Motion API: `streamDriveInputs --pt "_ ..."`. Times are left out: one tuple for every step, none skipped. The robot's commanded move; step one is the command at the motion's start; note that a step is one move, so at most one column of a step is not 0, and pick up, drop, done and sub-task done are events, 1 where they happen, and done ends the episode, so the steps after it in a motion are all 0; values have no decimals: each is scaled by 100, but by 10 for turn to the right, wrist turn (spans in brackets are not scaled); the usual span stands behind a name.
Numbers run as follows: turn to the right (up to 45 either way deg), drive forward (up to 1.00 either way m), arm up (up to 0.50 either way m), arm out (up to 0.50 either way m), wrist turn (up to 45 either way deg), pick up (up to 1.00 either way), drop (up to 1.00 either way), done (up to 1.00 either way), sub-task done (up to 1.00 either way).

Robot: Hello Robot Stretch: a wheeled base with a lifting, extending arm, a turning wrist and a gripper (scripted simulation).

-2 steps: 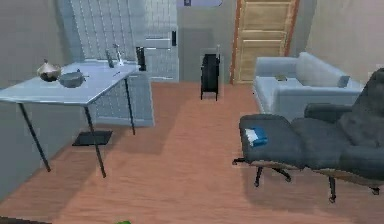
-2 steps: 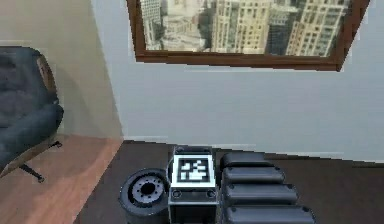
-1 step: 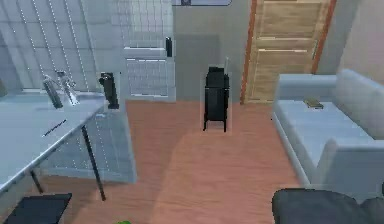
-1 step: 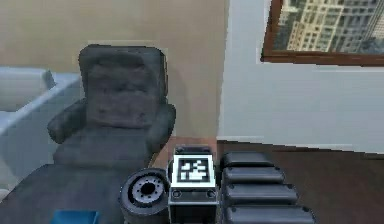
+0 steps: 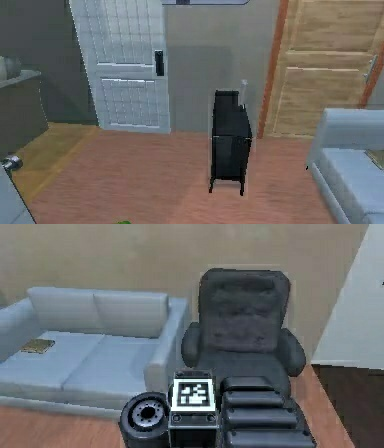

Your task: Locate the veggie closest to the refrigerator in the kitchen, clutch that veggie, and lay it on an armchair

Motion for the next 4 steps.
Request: streamDriveInputs --pt "30 0 0 0 0 0 0 0 0" --pt "0 55 0 0 0 0 0 0 0" --pt "-360 0 0 0 0 0 0 0 0" --pt "0 40 0 0 0 0 0 0 0"
